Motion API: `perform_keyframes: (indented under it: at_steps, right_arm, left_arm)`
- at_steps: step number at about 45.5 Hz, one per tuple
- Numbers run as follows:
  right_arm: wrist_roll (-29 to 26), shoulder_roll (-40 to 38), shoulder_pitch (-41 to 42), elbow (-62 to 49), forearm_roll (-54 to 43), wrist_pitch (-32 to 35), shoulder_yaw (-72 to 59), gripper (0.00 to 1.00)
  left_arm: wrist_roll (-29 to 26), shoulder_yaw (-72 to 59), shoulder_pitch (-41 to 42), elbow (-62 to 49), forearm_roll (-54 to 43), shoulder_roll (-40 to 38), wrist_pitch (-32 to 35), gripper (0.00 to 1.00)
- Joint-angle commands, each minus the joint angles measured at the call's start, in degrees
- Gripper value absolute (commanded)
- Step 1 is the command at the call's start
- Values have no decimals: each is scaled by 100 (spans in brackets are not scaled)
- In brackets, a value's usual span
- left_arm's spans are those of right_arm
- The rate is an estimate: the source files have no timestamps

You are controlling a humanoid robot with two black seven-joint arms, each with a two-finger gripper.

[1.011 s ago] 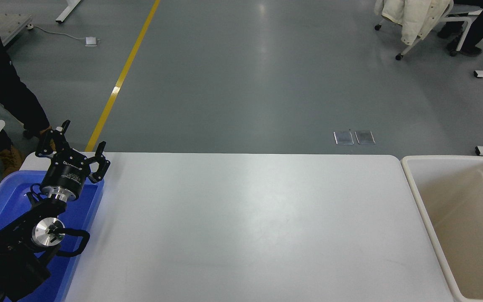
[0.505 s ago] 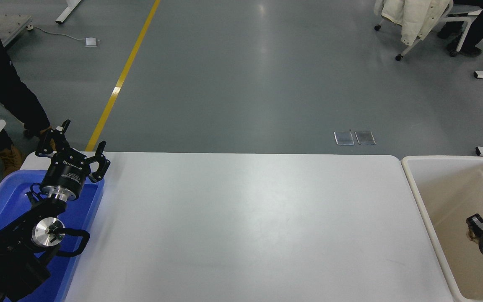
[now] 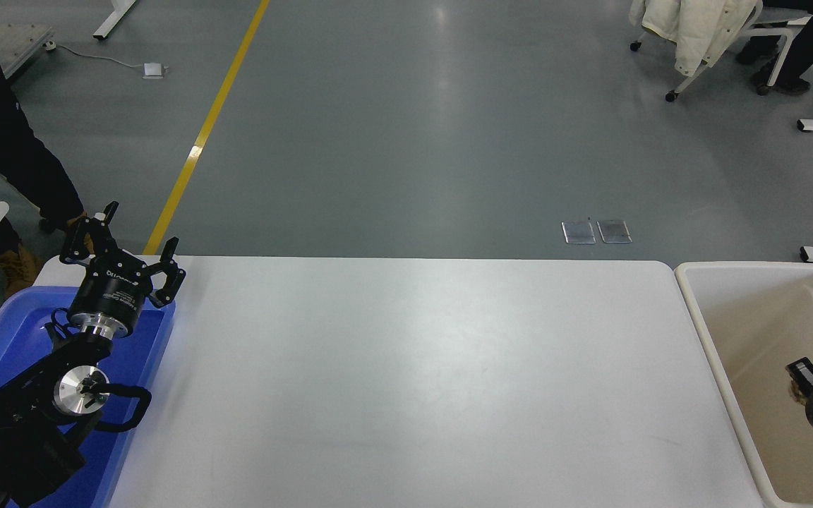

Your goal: Clean the table surface

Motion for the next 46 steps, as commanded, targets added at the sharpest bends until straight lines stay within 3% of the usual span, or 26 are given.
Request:
perform_keyframes:
  at_steps: [1, 13, 38, 46]
  right_arm:
    - [0, 1, 21, 33, 4, -30, 72, 99]
    - [0, -183, 56, 534, 3, -47, 475, 99]
    - [18, -1001, 996, 1878, -5, -30, 4289, 99]
    - [18, -1352, 1005, 3108, -5, -21, 5300, 99]
  left_arm:
    - [0, 0, 0, 0, -2, 0, -1, 100]
    - [0, 0, 0, 0, -2, 0, -1, 100]
    - [0, 0, 0, 0, -2, 0, -1, 100]
    - [0, 0, 0, 0, 6, 0, -1, 100]
